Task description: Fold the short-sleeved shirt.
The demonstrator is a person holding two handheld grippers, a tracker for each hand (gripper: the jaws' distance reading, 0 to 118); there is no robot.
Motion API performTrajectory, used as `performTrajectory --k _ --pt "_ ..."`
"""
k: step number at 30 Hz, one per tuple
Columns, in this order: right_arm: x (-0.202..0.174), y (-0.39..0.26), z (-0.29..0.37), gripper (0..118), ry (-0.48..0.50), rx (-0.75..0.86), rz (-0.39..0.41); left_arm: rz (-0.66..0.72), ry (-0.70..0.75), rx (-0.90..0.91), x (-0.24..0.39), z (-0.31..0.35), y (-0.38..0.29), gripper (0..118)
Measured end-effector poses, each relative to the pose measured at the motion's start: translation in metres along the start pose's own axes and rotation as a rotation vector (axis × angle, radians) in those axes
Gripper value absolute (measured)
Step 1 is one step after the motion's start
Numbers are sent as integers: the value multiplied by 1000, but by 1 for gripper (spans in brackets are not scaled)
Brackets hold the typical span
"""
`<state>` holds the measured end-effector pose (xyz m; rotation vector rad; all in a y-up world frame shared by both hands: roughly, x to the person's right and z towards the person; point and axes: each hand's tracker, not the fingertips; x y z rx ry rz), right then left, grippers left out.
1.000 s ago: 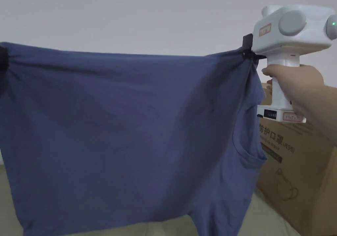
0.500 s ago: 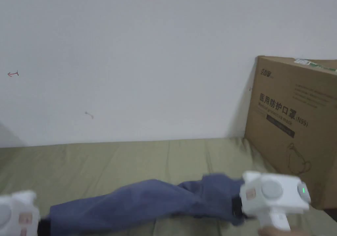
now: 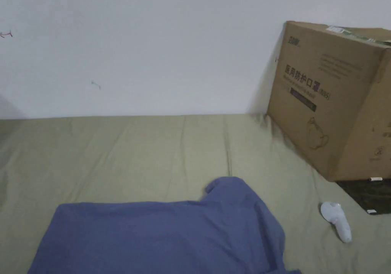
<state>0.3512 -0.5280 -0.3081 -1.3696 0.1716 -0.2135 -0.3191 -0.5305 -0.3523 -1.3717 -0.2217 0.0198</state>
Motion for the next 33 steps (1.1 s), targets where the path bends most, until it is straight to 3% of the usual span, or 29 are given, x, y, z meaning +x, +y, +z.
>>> performTrajectory --k 5,8,9,10,12,14,15,18,23,24,25,26,27,29,33 --pt "-2 -29 13 2 0 -43 -25 -22 -22 -56 16 17 -32 4" --pt "-8 -37 16 2 -17 -43 5 -47 -9 -55 23 27 -41 4" --pt "-10 -38 16 4 -24 -36 13 -40 -10 -49 23 28 -41 5" --pt "-12 -39 16 15 -30 -29 14 -25 -13 -44 24 29 -41 11" --pt "-17 -41 16 65 -88 19 -1 2 -26 -32 28 31 -46 54" --pt "-23 -44 20 85 -175 69 4 7 -27 -5 33 34 -51 80" --pt "-24 -44 25 98 -144 98 -4 9 -45 23 33 37 -52 108" --pt "-34 -39 44 98 -62 129 -80 46 -102 75 41 54 -49 104" --pt "-64 -24 87 96 -31 321 -65 105 -164 300 59 93 -36 99" --pt "-69 -21 94 81 -20 362 -57 113 -174 346 64 99 -34 86" --pt "-75 -18 100 56 13 419 -47 111 -179 395 70 105 -31 66" --pt "-81 -14 105 24 53 469 -39 103 -161 435 77 109 -28 38" --pt "-86 -10 108 3 77 505 -44 89 -138 468 83 111 -23 0" --pt "-95 -3 111 1 115 565 -62 83 -75 526 96 115 -17 0" --pt "-107 23 109 0 139 595 -29 140 -171 511 93 113 28 0"
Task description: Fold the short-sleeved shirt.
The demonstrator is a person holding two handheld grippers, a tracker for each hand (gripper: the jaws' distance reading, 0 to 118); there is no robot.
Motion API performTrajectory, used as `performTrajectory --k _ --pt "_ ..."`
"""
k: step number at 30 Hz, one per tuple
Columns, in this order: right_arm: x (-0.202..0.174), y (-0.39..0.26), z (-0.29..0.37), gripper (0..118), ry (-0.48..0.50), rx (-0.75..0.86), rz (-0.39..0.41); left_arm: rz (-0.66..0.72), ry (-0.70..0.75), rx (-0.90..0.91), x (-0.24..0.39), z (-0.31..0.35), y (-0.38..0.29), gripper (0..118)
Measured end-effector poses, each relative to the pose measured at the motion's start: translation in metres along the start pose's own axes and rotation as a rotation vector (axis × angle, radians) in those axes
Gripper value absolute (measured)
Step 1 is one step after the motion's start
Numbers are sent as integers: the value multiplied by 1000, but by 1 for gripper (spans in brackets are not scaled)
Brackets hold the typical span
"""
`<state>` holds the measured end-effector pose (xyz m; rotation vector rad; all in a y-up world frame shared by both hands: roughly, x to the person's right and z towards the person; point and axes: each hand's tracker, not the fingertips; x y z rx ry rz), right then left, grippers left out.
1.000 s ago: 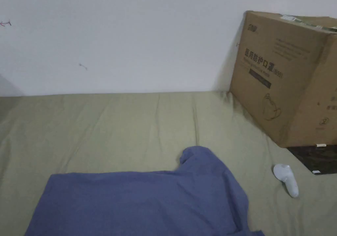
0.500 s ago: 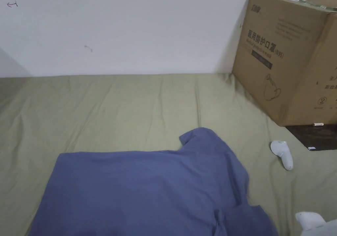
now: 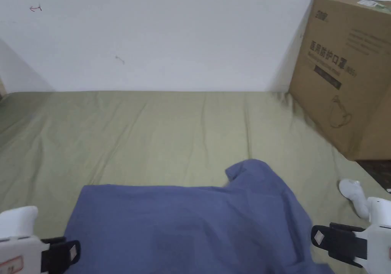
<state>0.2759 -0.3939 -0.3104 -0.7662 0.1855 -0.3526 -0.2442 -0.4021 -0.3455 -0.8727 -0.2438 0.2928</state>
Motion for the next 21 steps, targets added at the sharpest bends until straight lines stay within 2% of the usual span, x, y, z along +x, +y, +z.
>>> performTrajectory --k 3,5,6,7,8,11,12,16,20,21 --pt "-1 16 -21 0 13 -18 11 35 6 -33 -21 -36 47 0" --pt "0 25 -36 0 13 -36 13 52 -2 -118 -42 -78 87 0" --pt "1 28 -43 0 15 -50 17 51 -2 -149 -54 -100 105 5" --pt "-5 29 -48 0 15 -57 20 45 21 -181 -61 -119 118 24" --pt "-5 31 -55 0 11 -65 25 40 57 -221 -69 -141 132 60" --pt "0 34 -76 0 0 -105 25 68 104 -254 -96 -199 158 96" --pt "2 34 -81 0 -3 -116 21 73 104 -253 -101 -210 163 117" --pt "12 33 -105 0 -16 -172 -1 111 162 -255 -126 -257 186 114" --pt "23 41 -129 0 -47 -206 7 30 231 -364 -136 -291 177 113" --pt "25 46 -135 0 -50 -208 8 21 242 -416 -137 -298 170 108"
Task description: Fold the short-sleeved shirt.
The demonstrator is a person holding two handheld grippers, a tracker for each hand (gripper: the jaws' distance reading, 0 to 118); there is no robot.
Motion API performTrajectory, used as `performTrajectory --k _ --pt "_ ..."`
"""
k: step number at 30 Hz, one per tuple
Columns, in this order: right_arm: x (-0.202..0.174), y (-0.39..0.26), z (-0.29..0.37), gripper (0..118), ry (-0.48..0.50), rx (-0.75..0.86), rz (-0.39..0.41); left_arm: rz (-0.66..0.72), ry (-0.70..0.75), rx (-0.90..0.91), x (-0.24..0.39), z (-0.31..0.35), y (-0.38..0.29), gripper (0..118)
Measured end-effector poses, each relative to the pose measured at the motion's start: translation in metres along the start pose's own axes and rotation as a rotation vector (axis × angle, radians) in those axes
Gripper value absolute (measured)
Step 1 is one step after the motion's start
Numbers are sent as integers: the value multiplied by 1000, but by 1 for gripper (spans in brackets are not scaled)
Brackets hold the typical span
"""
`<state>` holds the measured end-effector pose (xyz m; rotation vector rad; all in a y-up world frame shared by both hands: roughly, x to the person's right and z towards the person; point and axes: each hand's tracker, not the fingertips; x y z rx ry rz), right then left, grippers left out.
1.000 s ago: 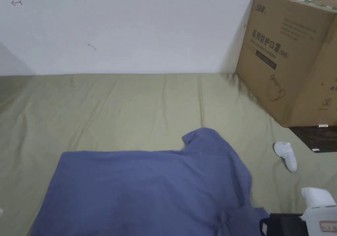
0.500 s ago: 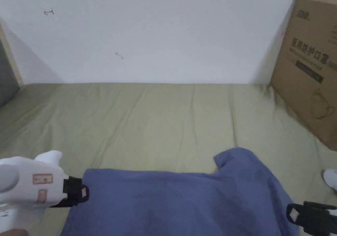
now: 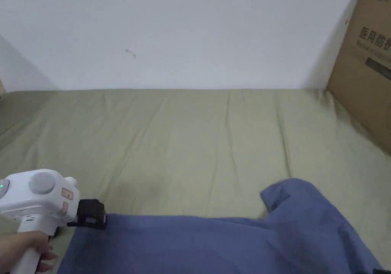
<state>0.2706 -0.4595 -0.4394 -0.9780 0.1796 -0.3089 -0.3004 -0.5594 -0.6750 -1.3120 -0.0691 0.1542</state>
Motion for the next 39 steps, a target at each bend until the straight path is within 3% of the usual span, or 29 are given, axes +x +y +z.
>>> performTrajectory --k 2,3,4,6,8,9,10,11,12,15,19,21,24,25,26,27,28,31,39 --pt "2 15 -9 0 -1 3 10 -124 83 75 18 8 -13 103" --pt "3 24 -14 0 -5 9 27 -155 105 121 27 17 -17 89" --pt "3 38 -20 0 -15 18 46 -180 103 152 36 26 -23 68" --pt "17 67 -32 0 -24 26 63 -247 51 168 48 39 -35 1" --pt "22 102 -49 0 -28 38 72 -298 32 183 58 56 -48 1" --pt "23 115 -57 12 -35 48 73 -306 14 187 54 55 -51 1" --pt "25 134 -70 53 -56 43 73 -306 7 190 55 62 -55 1" --pt "28 154 -87 100 -137 1 75 -307 8 203 54 70 -60 1" --pt "31 166 -102 118 -190 -45 70 -305 8 215 54 75 -62 1" --pt "52 194 -144 117 -228 -56 43 -279 -18 256 48 95 -65 1" --pt "78 200 -194 111 -338 -250 29 -251 -32 321 40 110 -70 1" --pt "86 194 -208 106 -341 -345 10 -255 -28 331 45 118 -75 1" --pt "74 188 -203 95 -369 -298 86 -232 -32 322 44 118 -79 1" --pt "67 185 -198 84 -342 -286 95 -225 -35 314 37 114 -75 1" --pt "60 181 -192 63 -307 -274 114 -223 -35 310 37 114 -75 1" --pt "56 179 -187 18 -289 -257 132 -221 -32 313 37 114 -77 1" --pt "53 176 -182 0 -255 -247 143 -217 -29 315 37 116 -79 1" --pt "35 160 -144 0 -169 -140 139 -196 -42 338 35 131 -87 1" --pt "2 144 31 0 -74 156 104 -205 -61 476 35 220 -116 1"
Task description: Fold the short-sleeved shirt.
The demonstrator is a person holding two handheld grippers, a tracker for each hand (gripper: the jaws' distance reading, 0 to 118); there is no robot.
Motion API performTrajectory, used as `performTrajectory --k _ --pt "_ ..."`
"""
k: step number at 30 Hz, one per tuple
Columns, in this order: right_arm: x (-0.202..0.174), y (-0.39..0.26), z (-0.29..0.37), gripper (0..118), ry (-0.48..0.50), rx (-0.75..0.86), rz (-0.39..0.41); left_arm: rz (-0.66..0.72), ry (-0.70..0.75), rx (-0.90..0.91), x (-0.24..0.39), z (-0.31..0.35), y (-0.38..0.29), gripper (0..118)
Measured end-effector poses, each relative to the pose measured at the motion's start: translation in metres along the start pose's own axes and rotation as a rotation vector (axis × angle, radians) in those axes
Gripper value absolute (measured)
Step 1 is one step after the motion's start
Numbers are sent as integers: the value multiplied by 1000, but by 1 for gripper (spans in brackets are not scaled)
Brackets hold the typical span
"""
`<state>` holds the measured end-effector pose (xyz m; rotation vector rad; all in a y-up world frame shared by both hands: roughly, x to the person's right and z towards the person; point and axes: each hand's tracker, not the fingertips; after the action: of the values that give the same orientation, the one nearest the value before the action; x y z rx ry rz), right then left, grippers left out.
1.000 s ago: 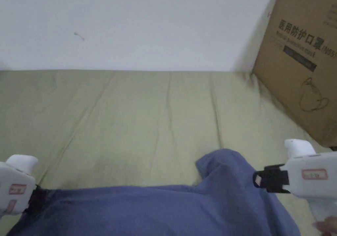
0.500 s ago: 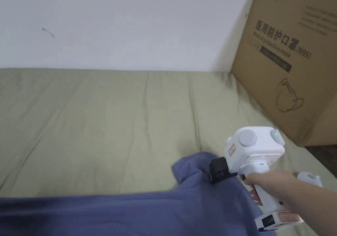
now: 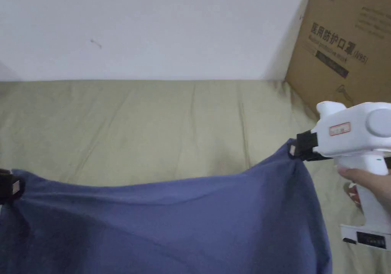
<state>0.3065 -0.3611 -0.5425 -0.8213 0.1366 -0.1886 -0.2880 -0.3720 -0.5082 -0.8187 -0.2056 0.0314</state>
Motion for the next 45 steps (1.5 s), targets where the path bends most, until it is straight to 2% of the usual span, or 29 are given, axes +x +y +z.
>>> performTrajectory --k 1,5,10,16,21,27,33,39,45 --pt "-2 3 23 0 22 25 -5 -7 2 24 2 15 5 1" --pt "-21 25 111 0 10 148 29 4 -18 126 4 76 30 1" --pt "-44 66 188 0 0 273 63 -19 -7 252 9 139 72 1" --pt "-72 132 231 0 -28 400 89 -21 18 359 5 174 134 1" --pt "-95 190 236 0 -87 509 119 -18 37 418 8 172 190 1" --pt "-94 271 202 0 -138 592 120 -17 96 491 3 139 260 1" --pt "-84 304 118 0 -168 588 113 17 147 484 -4 57 303 1" --pt "-47 266 -2 0 -157 427 32 4 164 315 -11 -52 278 1" --pt "-6 162 -110 0 -173 170 -5 13 121 89 -12 -136 184 1"
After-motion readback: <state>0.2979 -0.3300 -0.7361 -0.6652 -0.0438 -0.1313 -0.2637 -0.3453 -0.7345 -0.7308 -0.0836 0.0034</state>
